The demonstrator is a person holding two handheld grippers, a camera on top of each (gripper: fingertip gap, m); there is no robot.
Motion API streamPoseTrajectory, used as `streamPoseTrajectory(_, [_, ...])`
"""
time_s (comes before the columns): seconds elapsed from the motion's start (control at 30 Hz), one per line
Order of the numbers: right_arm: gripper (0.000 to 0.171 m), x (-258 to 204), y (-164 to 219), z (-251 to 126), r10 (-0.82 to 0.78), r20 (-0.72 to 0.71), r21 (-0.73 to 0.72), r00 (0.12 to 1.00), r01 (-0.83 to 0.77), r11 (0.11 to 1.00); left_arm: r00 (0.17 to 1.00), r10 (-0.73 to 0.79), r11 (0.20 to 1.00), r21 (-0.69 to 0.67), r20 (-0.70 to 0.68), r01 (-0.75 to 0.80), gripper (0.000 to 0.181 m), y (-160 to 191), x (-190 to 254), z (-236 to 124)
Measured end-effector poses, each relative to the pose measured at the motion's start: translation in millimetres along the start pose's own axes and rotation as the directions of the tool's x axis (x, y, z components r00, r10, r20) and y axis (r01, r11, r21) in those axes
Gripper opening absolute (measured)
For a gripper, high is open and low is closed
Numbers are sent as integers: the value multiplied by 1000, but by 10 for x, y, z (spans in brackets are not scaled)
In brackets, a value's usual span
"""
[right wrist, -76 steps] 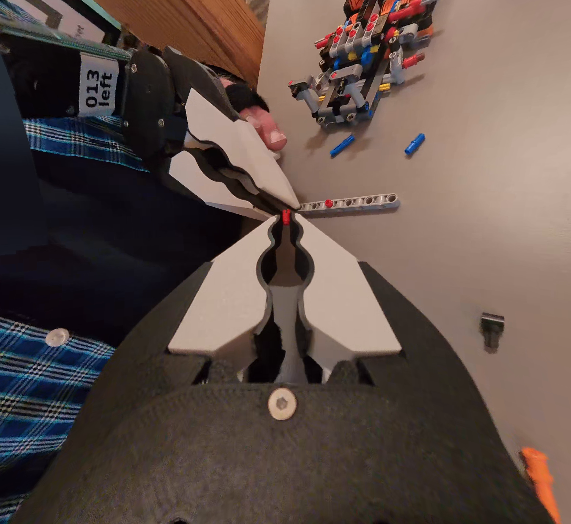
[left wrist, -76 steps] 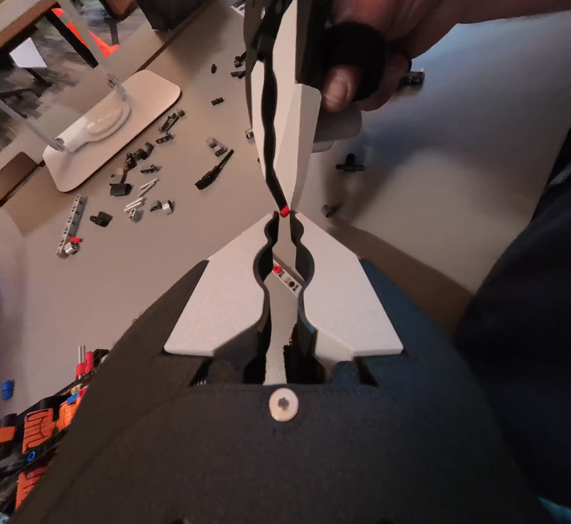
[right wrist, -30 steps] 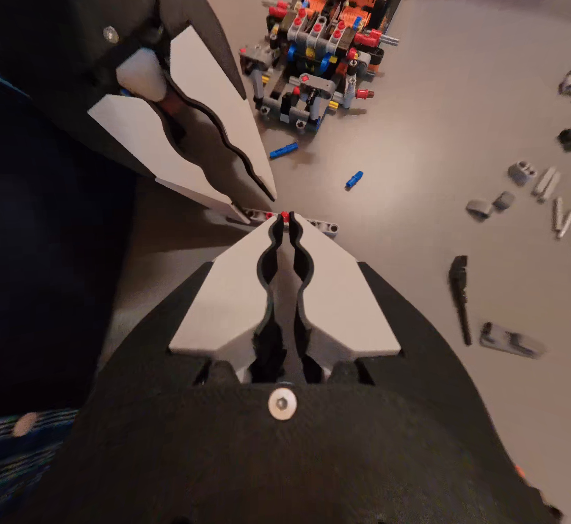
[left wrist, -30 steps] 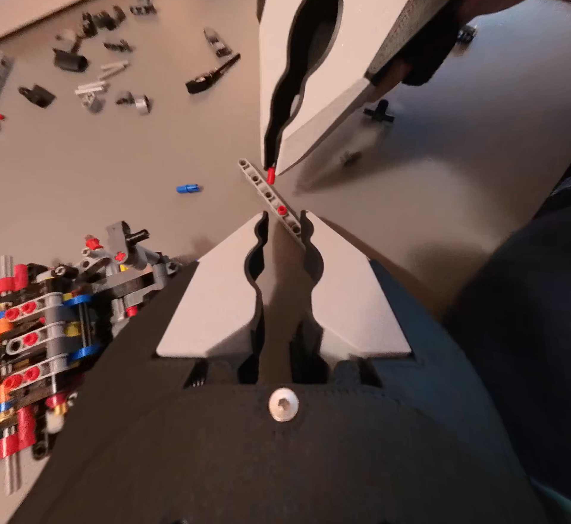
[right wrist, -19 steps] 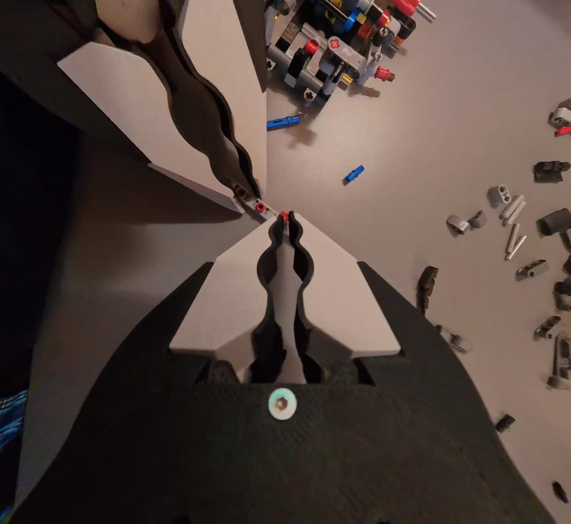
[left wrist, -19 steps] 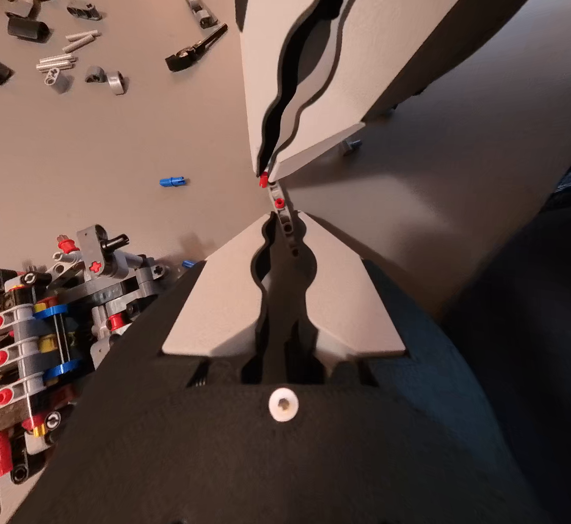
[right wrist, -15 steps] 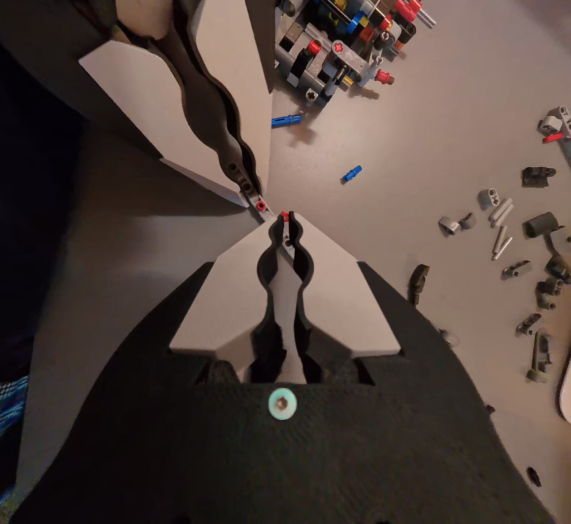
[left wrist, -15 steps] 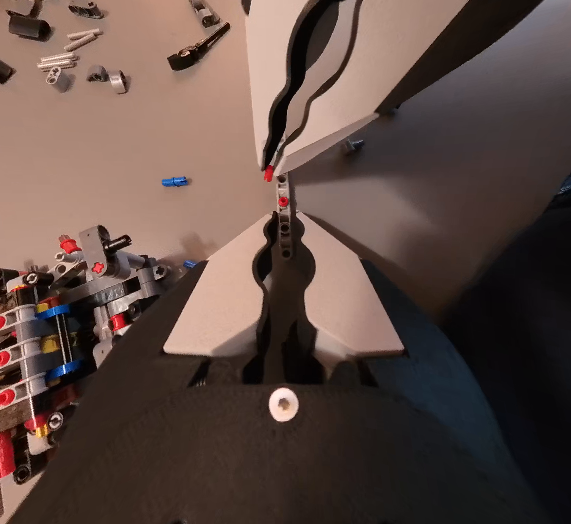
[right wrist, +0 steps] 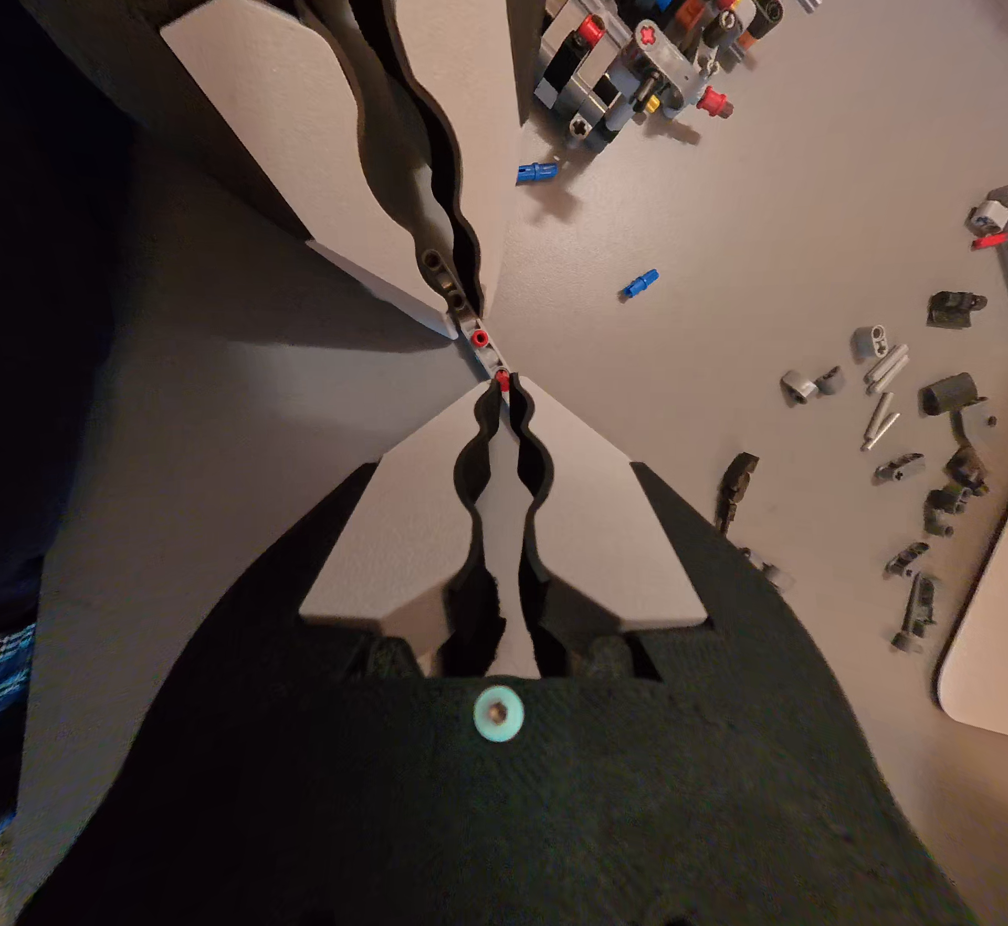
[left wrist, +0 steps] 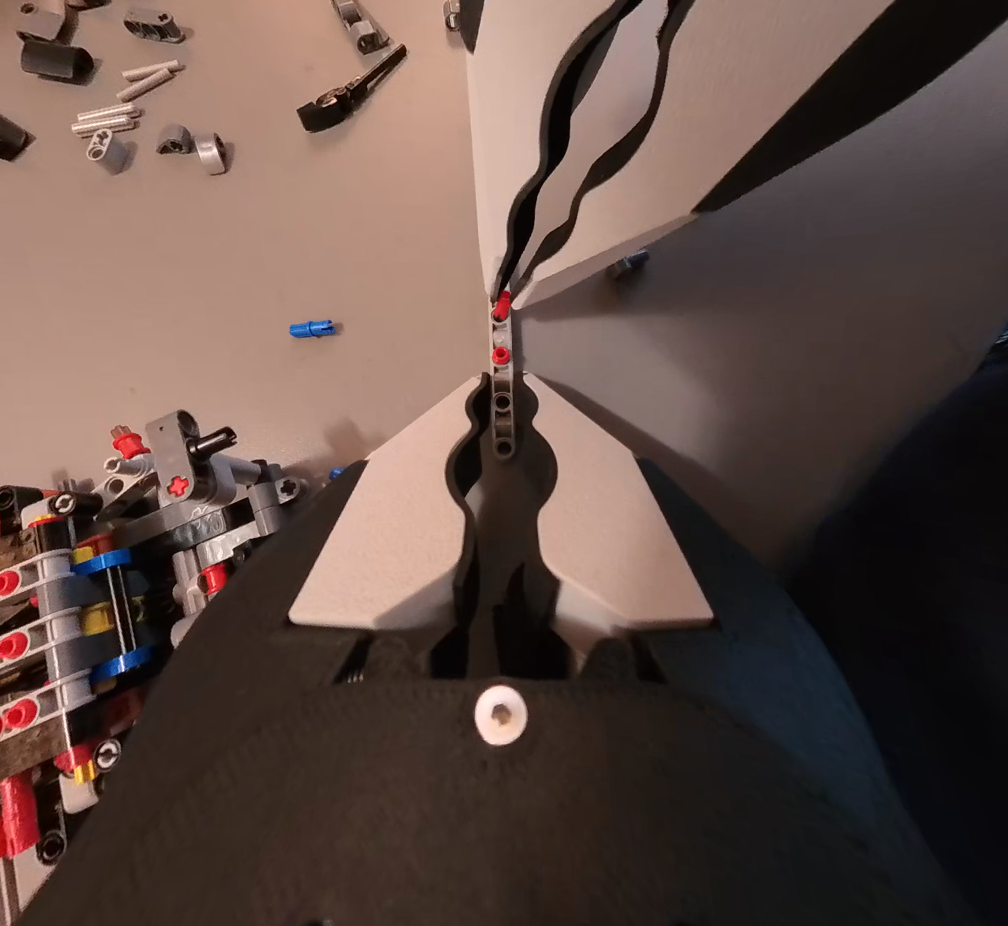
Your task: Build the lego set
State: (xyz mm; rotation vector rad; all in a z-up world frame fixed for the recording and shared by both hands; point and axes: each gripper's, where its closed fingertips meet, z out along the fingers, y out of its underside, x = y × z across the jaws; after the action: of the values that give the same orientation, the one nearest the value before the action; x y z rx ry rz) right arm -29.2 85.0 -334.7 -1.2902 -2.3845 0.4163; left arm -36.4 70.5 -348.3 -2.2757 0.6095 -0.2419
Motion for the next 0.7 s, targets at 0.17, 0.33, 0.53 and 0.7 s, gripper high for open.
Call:
streamPoseTrajectory(0.17, [0, -8, -11, 3, -29, -4, -17, 1000, 28, 999, 1000, 5, 1000, 0, 1, -5, 7, -1, 1, 0])
streamPoseTrajectory(0.33, [0, -9, -34, 15, -60, -7, -41, 998, 60, 997, 1000, 8, 1000, 1, 0, -8, 7, 0, 2, -1])
streamPoseTrajectory(0.53, [0, -3, -26, 15, -34, -6, 0, 999, 34, 999, 1000, 9, 1000, 1, -1, -9, 7, 0, 3, -1])
streamPoseTrajectory(0.7, [0, 2, -14, 11, 14, -19, 59, 1000, -13, 998, 1000, 13, 1000, 1, -1, -13, 7, 0, 4, -1])
